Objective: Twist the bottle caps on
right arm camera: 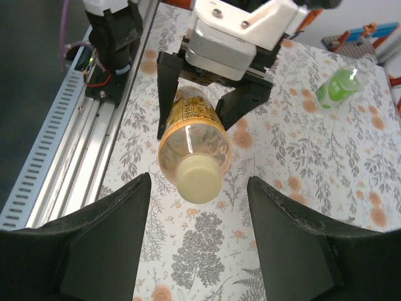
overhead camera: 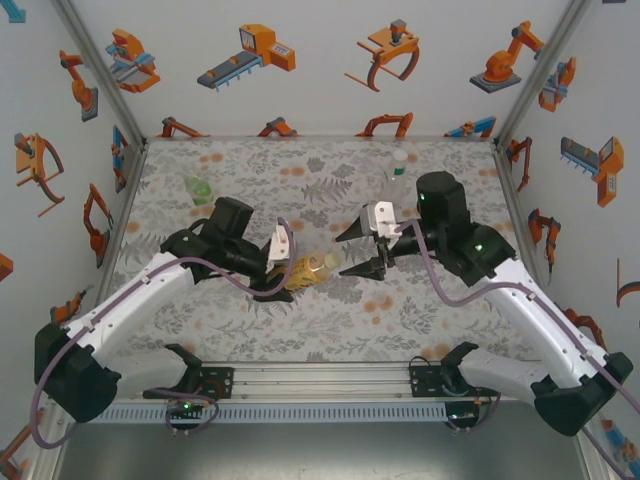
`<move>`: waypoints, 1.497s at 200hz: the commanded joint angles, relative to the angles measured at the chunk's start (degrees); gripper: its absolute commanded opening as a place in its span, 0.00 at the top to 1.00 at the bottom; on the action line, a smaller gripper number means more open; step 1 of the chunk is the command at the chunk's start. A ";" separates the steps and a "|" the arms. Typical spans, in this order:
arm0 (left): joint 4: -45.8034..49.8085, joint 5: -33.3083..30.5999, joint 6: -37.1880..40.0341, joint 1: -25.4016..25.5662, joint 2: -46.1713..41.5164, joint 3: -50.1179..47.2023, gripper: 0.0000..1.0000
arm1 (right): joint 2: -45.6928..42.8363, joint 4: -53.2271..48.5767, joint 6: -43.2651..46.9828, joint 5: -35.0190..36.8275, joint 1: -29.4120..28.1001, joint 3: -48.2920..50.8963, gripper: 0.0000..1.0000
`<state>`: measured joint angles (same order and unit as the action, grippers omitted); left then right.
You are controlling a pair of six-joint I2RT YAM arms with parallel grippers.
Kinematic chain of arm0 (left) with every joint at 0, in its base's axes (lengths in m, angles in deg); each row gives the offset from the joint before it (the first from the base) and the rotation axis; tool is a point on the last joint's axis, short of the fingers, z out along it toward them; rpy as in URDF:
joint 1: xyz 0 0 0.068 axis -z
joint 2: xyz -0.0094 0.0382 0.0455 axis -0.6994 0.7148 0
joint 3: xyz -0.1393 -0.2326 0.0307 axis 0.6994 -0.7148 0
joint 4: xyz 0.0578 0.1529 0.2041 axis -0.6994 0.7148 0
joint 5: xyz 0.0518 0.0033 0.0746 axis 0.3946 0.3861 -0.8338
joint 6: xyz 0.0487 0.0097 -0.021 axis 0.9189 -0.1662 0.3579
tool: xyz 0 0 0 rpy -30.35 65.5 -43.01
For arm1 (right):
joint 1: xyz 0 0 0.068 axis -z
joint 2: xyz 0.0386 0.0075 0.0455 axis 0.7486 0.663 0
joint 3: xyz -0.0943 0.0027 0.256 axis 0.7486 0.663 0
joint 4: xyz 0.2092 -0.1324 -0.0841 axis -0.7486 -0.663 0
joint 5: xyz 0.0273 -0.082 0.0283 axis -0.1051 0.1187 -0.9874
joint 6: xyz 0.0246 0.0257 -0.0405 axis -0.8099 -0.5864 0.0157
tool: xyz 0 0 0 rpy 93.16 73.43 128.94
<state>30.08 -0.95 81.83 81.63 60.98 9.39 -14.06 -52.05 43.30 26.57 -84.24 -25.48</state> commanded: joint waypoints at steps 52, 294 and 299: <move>4.05 4.45 2.54 0.53 0.94 2.31 1.00 | 3.08 -4.65 8.39 -7.06 -0.53 -1.10 0.49; 3.99 4.23 2.76 0.49 0.46 2.43 0.99 | 3.04 -0.17 3.63 -3.79 -2.02 1.31 0.81; 4.04 4.08 2.87 0.53 0.37 2.44 0.99 | 3.11 0.35 2.49 -3.22 -2.02 1.32 0.87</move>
<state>33.58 1.30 83.14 81.87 61.70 10.18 -10.72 -52.99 48.48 22.64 -85.79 -24.69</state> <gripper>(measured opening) 0.542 0.335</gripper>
